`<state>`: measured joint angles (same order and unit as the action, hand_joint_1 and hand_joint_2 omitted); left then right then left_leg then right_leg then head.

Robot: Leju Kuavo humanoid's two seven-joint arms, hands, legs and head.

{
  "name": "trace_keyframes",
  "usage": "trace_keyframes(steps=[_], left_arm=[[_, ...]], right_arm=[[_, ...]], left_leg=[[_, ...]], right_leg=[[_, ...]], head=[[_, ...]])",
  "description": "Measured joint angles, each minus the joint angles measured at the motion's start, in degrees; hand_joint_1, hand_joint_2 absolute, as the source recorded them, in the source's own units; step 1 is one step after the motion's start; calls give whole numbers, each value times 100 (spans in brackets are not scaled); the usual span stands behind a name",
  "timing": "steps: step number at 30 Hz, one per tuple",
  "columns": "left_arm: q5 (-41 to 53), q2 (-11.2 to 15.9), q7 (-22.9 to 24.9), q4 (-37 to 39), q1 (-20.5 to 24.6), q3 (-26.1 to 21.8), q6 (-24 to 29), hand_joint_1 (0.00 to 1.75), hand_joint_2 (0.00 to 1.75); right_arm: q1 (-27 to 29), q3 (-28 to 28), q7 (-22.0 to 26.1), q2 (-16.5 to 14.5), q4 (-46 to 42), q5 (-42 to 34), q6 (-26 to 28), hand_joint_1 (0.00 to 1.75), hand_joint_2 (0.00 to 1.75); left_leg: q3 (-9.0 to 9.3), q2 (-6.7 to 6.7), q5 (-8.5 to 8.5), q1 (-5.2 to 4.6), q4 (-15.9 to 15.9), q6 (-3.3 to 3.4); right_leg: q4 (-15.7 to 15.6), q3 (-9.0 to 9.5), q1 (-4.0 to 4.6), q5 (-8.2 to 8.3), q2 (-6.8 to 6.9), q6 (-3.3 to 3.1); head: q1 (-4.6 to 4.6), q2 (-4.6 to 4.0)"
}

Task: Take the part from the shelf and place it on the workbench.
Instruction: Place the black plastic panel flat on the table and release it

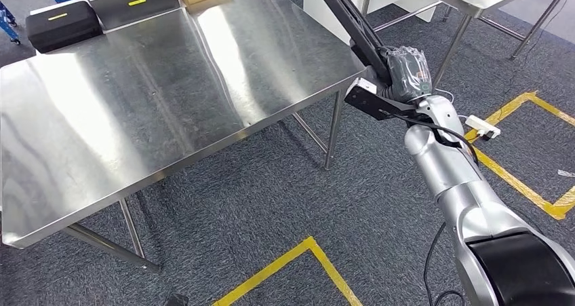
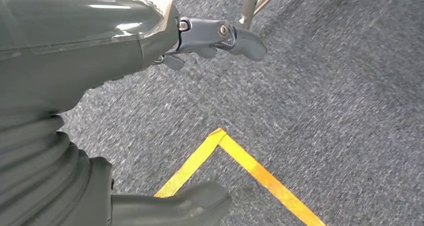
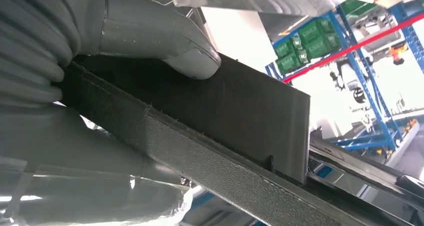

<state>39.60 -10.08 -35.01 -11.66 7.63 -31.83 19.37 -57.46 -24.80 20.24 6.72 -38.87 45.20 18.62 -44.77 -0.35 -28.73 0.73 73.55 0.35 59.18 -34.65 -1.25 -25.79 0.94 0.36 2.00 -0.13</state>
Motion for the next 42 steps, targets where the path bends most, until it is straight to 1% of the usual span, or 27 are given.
trace_keyframes(steps=[1,2,3,4,5,7,8,11,13,15,22,28,32,34,35,38,42], left_arm=[[0,1,15,-1,1,-3,-6,0,175],[0,3,23,-1,5,-5,-7,0,175],[0,7,29,-2,11,-7,-7,0,175],[0,8,33,-1,16,-7,-7,0,175],[1,6,36,-1,21,-8,-8,0,175],[2,-1,41,0,24,-9,-8,0,175],[2,-1,44,-1,24,-10,-8,0,175],[3,3,48,-1,26,-12,-19,0,175],[3,-1,47,0,26,-12,-38,0,175],[3,-6,47,1,26,-12,-48,0,175],[28,-7,40,-1,26,-14,-61,0,175],[49,-7,39,1,26,-13,-59,0,175],[50,-7,39,1,25,-14,-45,0,175],[50,-7,42,1,24,-14,-34,0,175],[50,-7,47,1,23,-14,-26,0,175],[51,-7,71,1,21,-14,-8,0,175],[65,-8,114,1,21,-14,-7,0,175]], right_arm=[[-2,1,0,1,5,1,1,175,175],[-6,2,0,2,7,2,1,175,175],[-13,4,0,6,7,2,3,175,175],[-16,5,0,12,9,1,4,175,175],[-15,7,0,20,13,1,5,175,175],[-10,8,0,36,25,2,7,175,175],[-9,7,0,40,32,2,8,175,175],[-10,8,5,50,40,-4,10,175,175],[-10,9,22,57,42,-11,11,175,175],[-11,8,38,60,51,-14,11,175,175],[-10,-7,39,45,92,-4,45,175,175],[-11,-27,39,43,96,-6,49,175,175],[-11,-46,39,40,96,8,40,175,175],[-11,-50,39,32,97,-7,40,175,175],[-8,-50,39,27,97,-15,41,175,175],[17,-49,39,21,97,-13,68,175,175],[47,-49,39,23,97,5,100,175,175]], left_leg=[[175,7,184,-7,-339,35],[393,27,341,-27,-750,86],[572,50,447,-49,-1090,131],[684,72,494,-67,-1303,154],[737,87,493,-80,-1404,138],[744,84,503,-96,-1426,82],[744,78,503,-111,-1426,66],[767,54,524,-144,-1469,115],[825,49,563,-144,-1573,163],[920,48,615,-143,-1722,195],[1328,46,823,-146,-2311,242],[1660,45,1021,-146,-2838,257],[1911,43,1188,-146,-3256,266],[2001,41,1259,-147,-3418,265],[2023,40,1280,-147,-3460,265],[2007,34,1283,-151,-3449,264],[1926,32,1279,-157,-3380,263]], right_leg=[[0,4,9,-2,10,0],[0,6,22,-4,16,1],[0,4,43,-9,21,7],[7,-3,66,-20,26,9],[15,-8,98,-33,30,7],[25,-12,127,-50,36,5],[18,-9,132,-49,43,9],[-64,27,124,-19,66,55],[-195,105,124,29,70,108],[-361,214,125,90,74,143],[-1007,651,125,326,82,189],[-1572,1004,124,545,86,208],[-2014,1268,124,723,90,222],[-2182,1361,123,797,91,222],[-2223,1383,123,820,92,221],[-2206,1363,120,822,93,220],[-2117,1270,115,816,93,216]], head=[[1,0],[-1,0],[-4,0],[-5,0],[-10,0],[-9,0],[-10,0],[-8,0],[-10,0],[-10,0],[-11,0],[-9,0],[-9,0],[-10,0],[-11,0],[-10,0],[-10,0]])
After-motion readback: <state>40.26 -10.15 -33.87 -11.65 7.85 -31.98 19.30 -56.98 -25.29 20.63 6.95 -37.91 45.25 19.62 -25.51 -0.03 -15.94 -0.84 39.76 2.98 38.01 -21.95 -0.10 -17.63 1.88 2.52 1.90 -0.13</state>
